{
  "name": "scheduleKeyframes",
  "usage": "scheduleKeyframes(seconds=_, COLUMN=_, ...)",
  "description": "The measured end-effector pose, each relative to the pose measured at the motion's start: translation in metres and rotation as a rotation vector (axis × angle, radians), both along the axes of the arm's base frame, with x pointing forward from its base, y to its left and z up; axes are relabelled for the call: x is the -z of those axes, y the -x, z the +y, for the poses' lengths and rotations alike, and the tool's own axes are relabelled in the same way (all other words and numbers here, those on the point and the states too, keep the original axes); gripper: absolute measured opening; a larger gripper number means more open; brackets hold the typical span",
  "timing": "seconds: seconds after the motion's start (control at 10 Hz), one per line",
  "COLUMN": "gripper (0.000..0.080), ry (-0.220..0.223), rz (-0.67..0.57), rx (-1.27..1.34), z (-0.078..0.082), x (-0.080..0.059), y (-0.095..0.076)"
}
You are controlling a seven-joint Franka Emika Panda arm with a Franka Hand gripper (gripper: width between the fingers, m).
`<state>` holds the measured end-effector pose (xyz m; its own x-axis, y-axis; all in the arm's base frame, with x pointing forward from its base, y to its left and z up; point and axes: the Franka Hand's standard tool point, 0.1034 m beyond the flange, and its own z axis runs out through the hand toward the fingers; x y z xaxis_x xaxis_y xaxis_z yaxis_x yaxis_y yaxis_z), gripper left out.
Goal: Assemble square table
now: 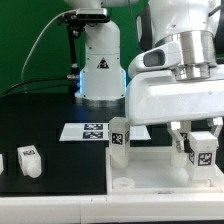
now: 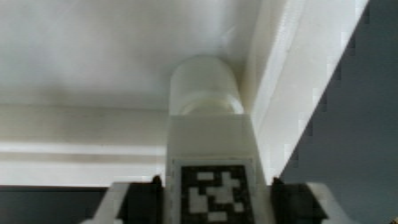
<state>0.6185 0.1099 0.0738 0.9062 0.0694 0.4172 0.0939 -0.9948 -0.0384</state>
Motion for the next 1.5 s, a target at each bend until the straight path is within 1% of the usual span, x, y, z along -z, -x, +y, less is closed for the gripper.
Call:
scheduleKeyframes(seconds=0.2, gripper=0.0285, ry=0.0, rz=0.001, rx=-0.001, z=0.0, x=0.0, y=0.0)
scheduleKeyframes(seconds=0.3, gripper=0.0486, ry=0.0, rz=0.008, rx=-0.002, z=0.0, x=0.001, y=0.001)
scheduleKeyframes(seconds=0.4, gripper=0.0486, ry=-0.003, rz=0.045, rx=-0.004, z=0.001, x=0.0, y=0.001)
scheduleKeyframes(seconds=0.5, gripper=0.0615, ry=-0.011, rz=0.079, rx=-0.003, z=0.001, x=-0.008, y=-0.006)
scheduleKeyframes(seconds=0.6, gripper=0.0642, ry=-0.018, rz=0.124, rx=-0.005, z=0.003, x=-0.012, y=-0.012)
scheduleKeyframes(seconds=0.8, gripper=0.0648, ry=-0.041, rz=0.316, rx=0.019, z=0.013, x=-0.008, y=-0.01)
scheduleKeyframes(seconds=0.9, gripper=0.0648, ry=-0.045, rz=0.387, rx=0.026, z=0.015, x=-0.009, y=-0.016)
scheduleKeyframes(seconds=1.0, gripper=0.0649, ry=-0.044, rz=0.481, rx=0.03, z=0.012, x=-0.011, y=-0.015)
scheduleKeyframes(seconds=1.1, gripper=0.0649, ry=-0.044, rz=0.538, rx=0.044, z=0.012, x=-0.011, y=-0.016)
scheduleKeyframes(seconds=1.2, gripper=0.0649, ry=-0.044, rz=0.537, rx=0.043, z=0.012, x=-0.01, y=-0.018)
scheduleKeyframes(seconds=1.3, gripper=0.053, ry=-0.044, rz=0.535, rx=0.044, z=0.012, x=-0.009, y=-0.018)
scheduleKeyframes(seconds=1.4, gripper=0.053, ry=-0.048, rz=0.538, rx=0.065, z=0.012, x=-0.009, y=-0.018)
scheduleKeyframes(seconds=1.5, gripper=0.0341, ry=-0.05, rz=0.539, rx=0.08, z=0.011, x=-0.009, y=-0.018)
